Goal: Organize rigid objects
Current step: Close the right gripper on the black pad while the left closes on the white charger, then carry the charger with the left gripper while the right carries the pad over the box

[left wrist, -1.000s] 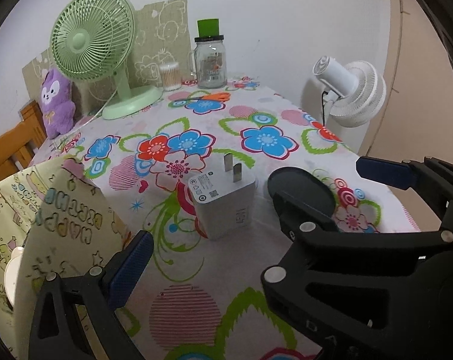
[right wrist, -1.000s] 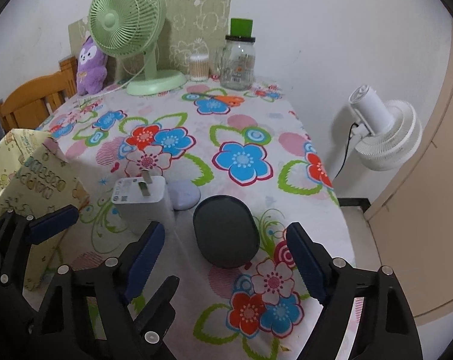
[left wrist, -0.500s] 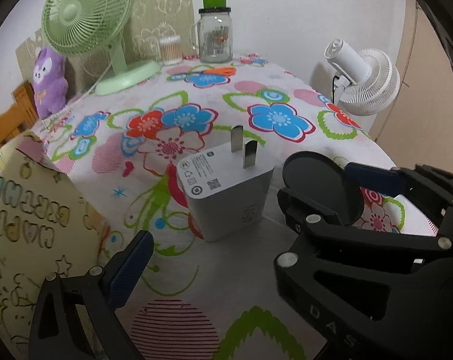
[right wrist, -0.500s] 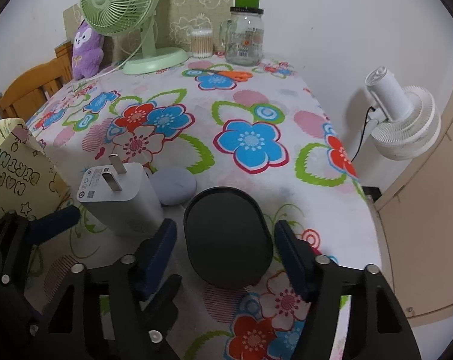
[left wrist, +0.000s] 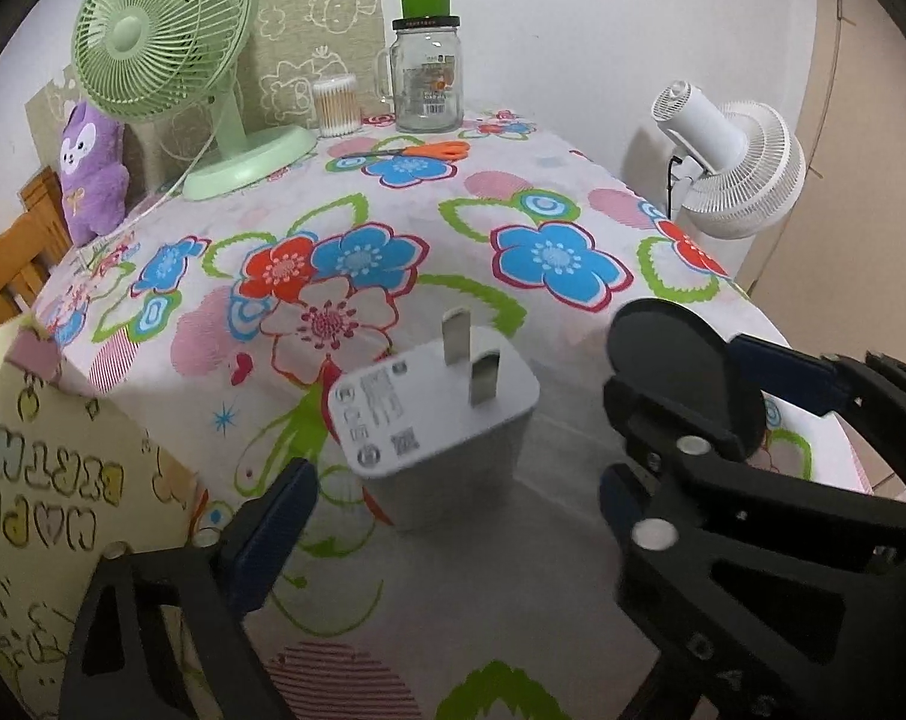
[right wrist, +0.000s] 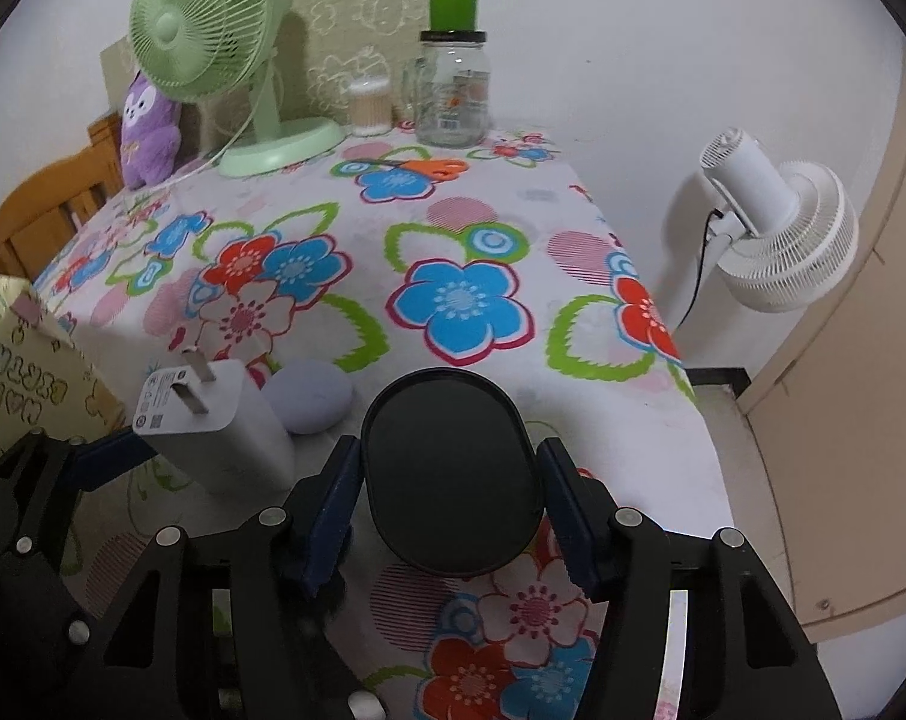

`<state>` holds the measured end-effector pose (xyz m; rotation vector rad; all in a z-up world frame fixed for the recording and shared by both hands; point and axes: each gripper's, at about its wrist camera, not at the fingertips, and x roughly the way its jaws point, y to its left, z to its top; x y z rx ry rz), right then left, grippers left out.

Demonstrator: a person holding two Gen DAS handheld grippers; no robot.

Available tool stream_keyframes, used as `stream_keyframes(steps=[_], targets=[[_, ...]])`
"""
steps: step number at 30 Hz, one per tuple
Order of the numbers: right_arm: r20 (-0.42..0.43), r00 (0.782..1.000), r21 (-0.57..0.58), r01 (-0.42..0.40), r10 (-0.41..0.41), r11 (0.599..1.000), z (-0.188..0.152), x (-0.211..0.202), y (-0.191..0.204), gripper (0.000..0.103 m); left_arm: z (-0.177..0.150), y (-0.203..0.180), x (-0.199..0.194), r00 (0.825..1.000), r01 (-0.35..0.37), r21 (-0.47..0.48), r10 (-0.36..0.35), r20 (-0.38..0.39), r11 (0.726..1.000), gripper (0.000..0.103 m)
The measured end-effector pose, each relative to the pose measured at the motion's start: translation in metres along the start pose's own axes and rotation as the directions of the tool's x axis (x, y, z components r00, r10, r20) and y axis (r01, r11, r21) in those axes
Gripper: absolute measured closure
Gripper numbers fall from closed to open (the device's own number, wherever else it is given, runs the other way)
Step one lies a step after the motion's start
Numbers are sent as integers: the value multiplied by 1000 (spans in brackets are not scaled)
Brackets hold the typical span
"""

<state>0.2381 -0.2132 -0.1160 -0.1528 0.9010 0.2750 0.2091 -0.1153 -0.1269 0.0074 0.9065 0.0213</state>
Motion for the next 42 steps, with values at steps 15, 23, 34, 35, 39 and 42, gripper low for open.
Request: stream_keyframes(steps=[15,23,34,35,39,42], targets=[[11,1000,60,-10,10,998,-4,-13,-7,40,-1,4,-8,999,33,-9,-33,7,999,52],[32,999,73,-3,1,997,-9,-35,-3,40,-6,2,-32,998,46,10,-46,40,999,52],[67,998,88,9,-15,996,-19,-67,6,40,-17,2,-65,995,58,38,-61,79,998,52],[70,997,89,13,-19,996,-20,-71,7,40,-18,2,-67,995,61,38,-64,81,997,52],[77,997,97,14,-22,995,-24,-81,10,40,-21,4,-78,993,64,39,-67,93,997,52],[92,995,100,16,-25,995,-26,-91,14,40,-23,6,-88,992,63,44,-67,106,997,52]])
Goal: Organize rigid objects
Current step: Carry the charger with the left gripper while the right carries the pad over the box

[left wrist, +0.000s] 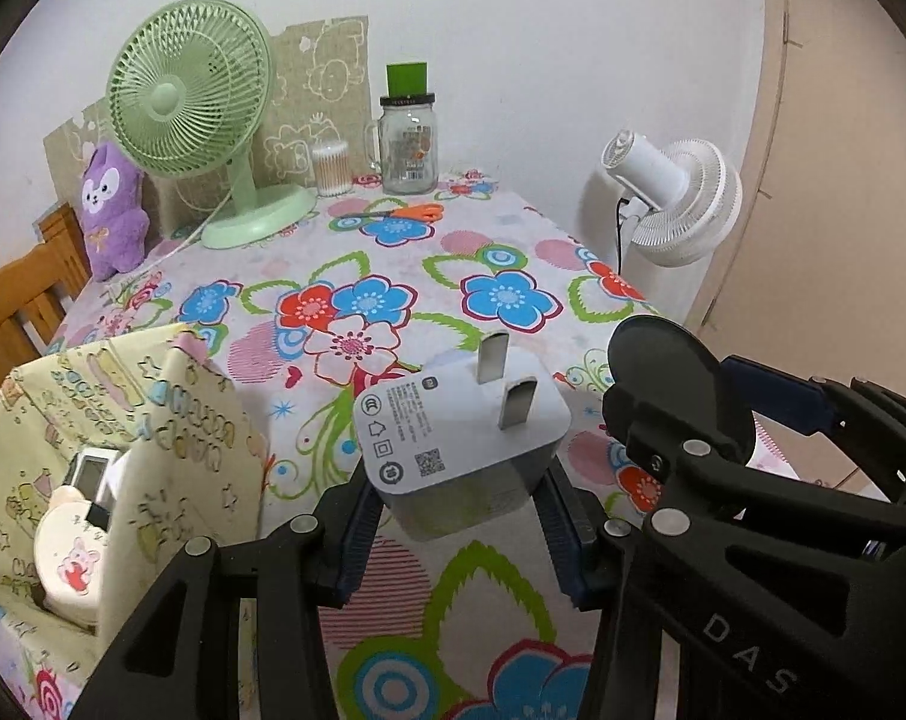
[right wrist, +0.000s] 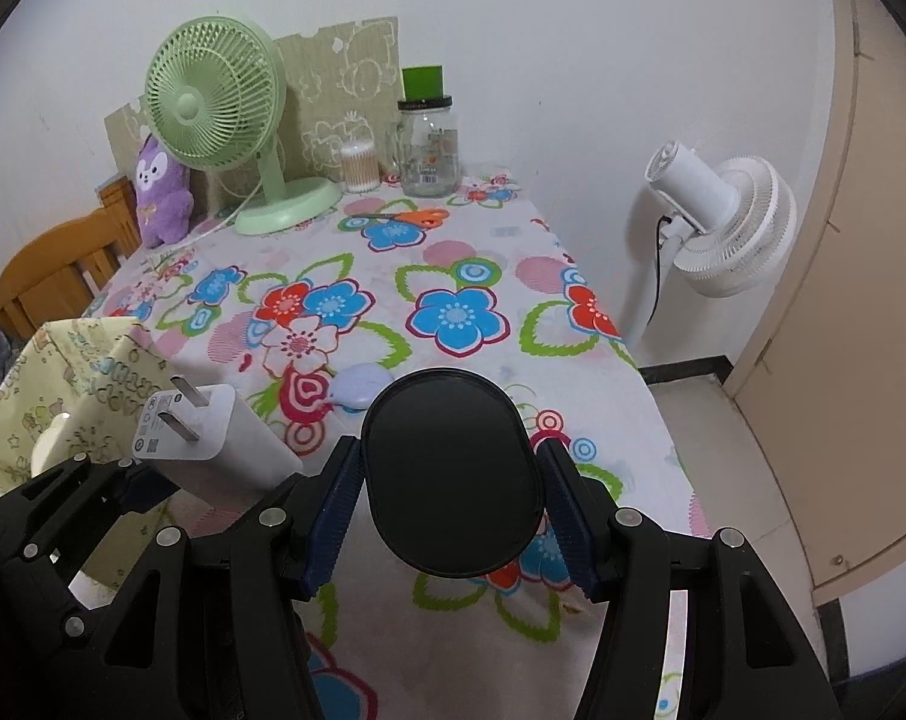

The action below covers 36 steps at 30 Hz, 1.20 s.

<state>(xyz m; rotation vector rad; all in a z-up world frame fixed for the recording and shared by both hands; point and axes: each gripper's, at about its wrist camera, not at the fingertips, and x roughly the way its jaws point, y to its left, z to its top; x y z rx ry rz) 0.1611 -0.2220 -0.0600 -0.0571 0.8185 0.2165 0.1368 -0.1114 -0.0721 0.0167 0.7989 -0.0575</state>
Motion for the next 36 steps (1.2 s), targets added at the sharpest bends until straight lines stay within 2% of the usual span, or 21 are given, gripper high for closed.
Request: stream_keyframes(steps=[9,14,21,36], targets=[[39,999,7,9,-10,1000,-4,-29,9,40,-4,0,-30,999,3,19,-4,35,1000,52],[48,999,1,25,-25,1000,-6,-41,16,40,-8,2,-39,1000,12,18,-12,27,1000,52],[71,997,15,13,-14,1000,-7,-59,23,40,-8,4,-60,998,14,39,-16,56,999,52],[102,995,7,5,-6,1000,2,-81,60,40,-5,35,-90,996,12,56,-17,86,998,52]])
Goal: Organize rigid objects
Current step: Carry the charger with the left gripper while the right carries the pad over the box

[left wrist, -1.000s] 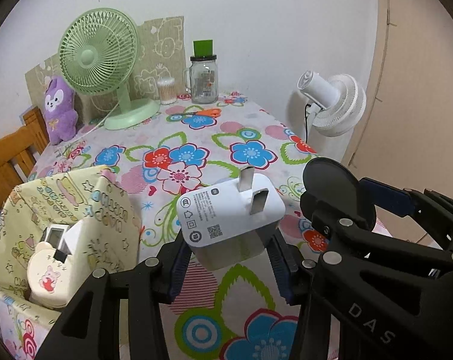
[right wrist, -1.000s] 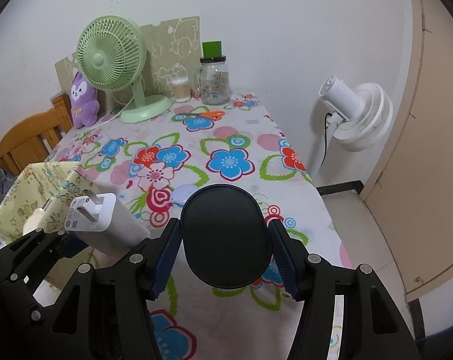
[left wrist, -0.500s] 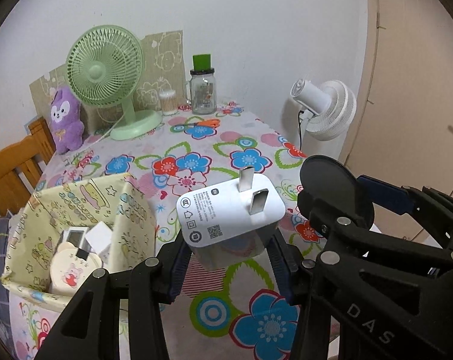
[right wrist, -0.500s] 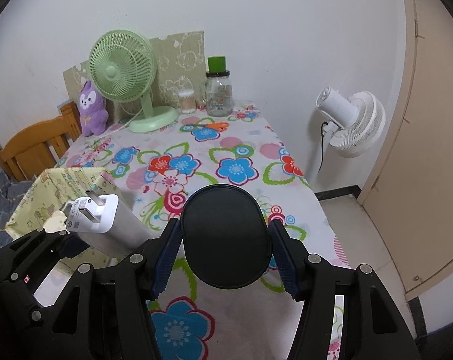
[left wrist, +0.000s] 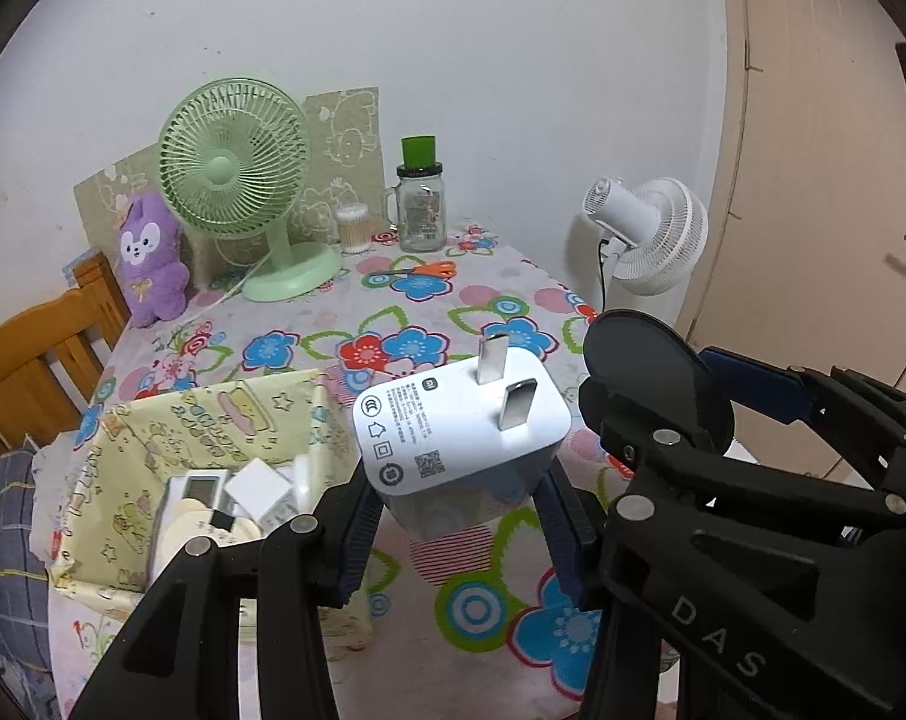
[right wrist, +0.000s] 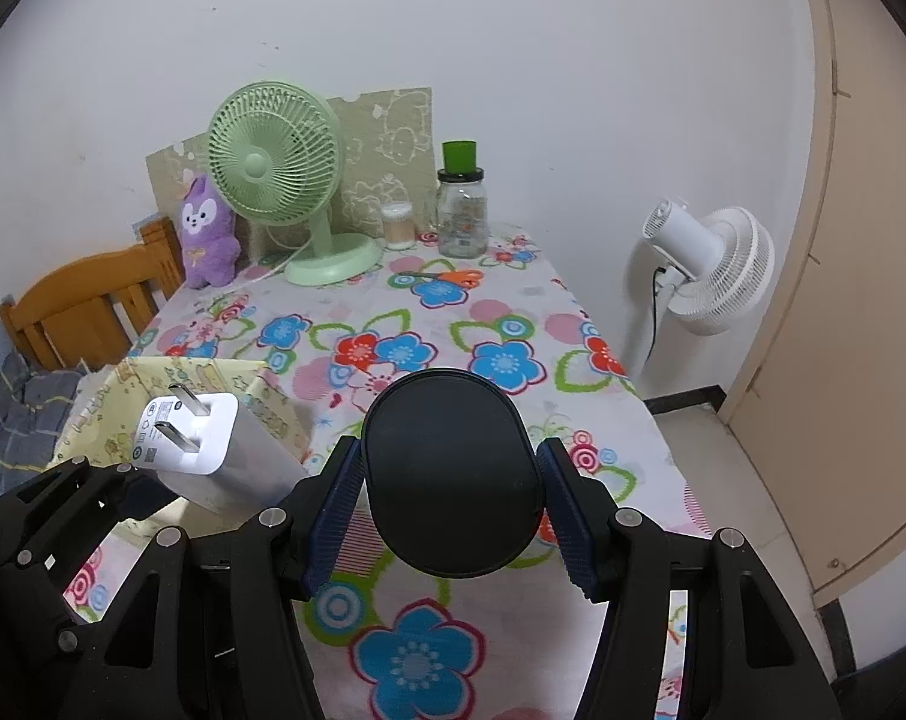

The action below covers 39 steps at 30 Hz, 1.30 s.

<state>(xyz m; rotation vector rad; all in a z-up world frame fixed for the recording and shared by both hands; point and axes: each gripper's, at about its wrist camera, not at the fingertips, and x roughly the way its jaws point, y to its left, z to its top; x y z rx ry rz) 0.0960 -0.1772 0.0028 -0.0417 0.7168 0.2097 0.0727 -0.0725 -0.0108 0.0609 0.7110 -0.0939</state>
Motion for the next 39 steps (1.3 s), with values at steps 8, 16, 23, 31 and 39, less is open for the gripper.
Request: stream_keyframes(steps=[8,16,23,31,39], targets=[[6,1000,-18,-16,16,1000,5,0,25,40,1,24,-8,1000,-13,-8,13,5,1000,52],[2,1000,-40,-26,26,999,12,6,48,40,3,49,-8,1000,-22,-17,22,-2,1000,52],[-15,999,-60,-46,45,997,18,16,69,40,2,72,-5,999,-40,-26,39,-15,999,52],[-34,998,-81,-63,61,995,22,29,95,40,0,97,1,998,-57,-35,56,-35,998,52],[-63,995,-96,-86,80,992,26,47,118,41,-3,121,9,995,-79,-46,76,-57,996,52]])
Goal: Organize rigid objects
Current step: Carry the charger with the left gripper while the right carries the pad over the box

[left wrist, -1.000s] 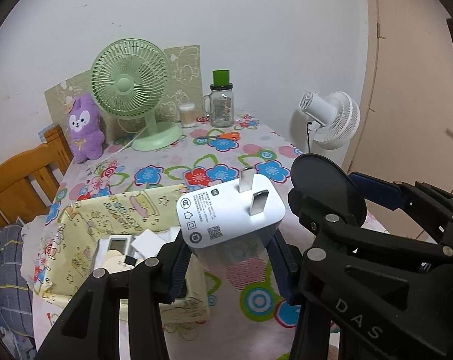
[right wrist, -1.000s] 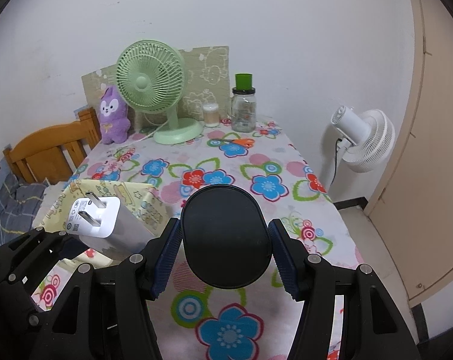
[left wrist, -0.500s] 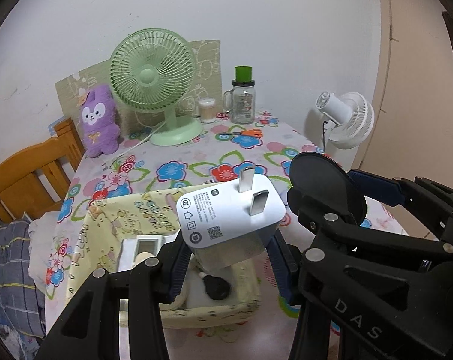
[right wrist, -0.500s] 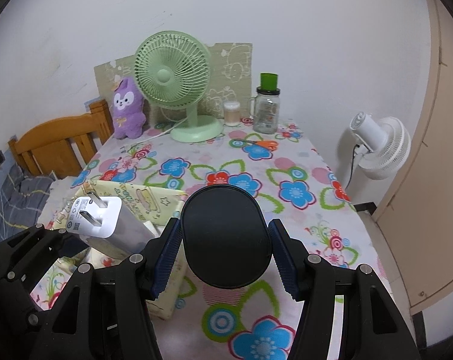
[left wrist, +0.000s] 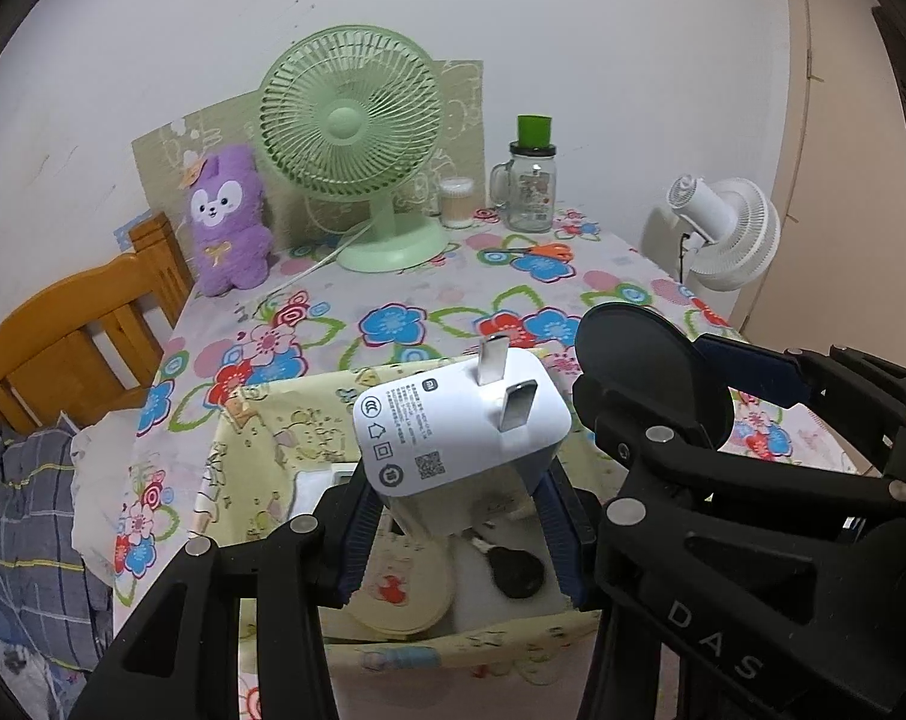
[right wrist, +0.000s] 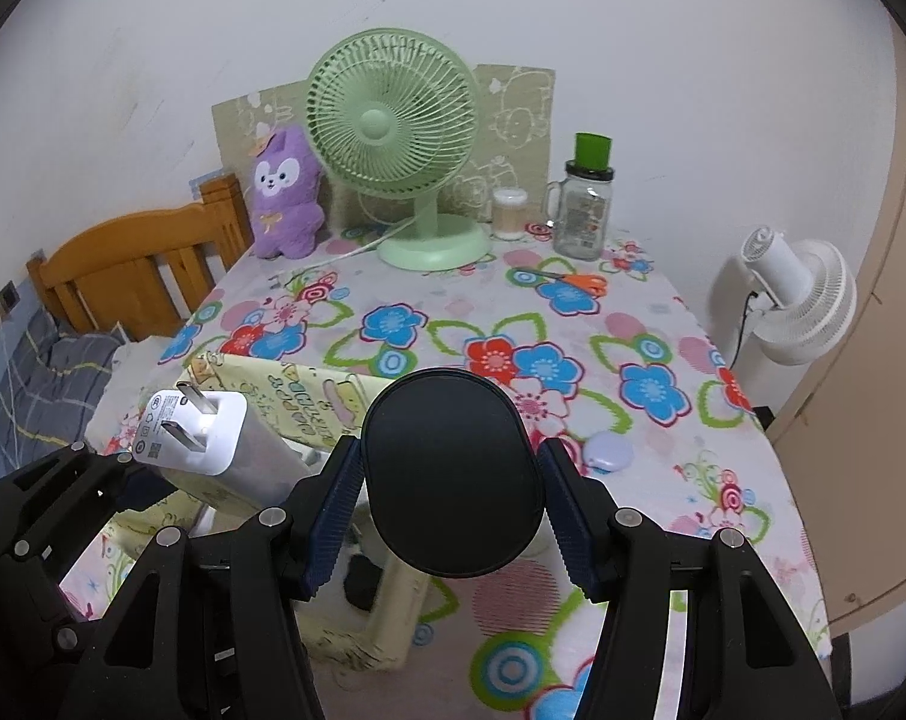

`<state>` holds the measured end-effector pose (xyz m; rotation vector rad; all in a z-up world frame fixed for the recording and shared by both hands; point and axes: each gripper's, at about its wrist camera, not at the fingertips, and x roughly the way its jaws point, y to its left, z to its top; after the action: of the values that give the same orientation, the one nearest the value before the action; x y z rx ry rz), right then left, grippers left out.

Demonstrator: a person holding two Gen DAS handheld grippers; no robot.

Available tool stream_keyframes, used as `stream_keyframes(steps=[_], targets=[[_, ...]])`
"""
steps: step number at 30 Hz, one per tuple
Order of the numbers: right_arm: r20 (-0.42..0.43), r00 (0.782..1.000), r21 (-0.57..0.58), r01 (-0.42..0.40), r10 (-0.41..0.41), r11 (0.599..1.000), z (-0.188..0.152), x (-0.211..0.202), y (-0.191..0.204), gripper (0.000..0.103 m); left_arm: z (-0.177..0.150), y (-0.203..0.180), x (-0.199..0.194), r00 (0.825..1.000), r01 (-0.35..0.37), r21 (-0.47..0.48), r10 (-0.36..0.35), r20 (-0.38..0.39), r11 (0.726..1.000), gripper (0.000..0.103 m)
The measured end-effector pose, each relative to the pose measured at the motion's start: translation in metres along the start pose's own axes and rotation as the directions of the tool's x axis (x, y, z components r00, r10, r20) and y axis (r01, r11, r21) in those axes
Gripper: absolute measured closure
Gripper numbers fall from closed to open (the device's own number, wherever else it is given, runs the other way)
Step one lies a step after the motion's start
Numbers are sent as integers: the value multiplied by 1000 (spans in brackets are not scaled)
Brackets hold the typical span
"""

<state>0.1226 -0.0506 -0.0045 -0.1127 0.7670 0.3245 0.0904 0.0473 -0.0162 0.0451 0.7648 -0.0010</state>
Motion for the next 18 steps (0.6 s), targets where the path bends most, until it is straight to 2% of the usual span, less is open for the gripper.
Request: stream_keyframes(steps=[18], targets=[[-80,996,-46,-45,41,998,6,44,40,40,-9,39,28,997,-31,-11,30,-65,999,52]])
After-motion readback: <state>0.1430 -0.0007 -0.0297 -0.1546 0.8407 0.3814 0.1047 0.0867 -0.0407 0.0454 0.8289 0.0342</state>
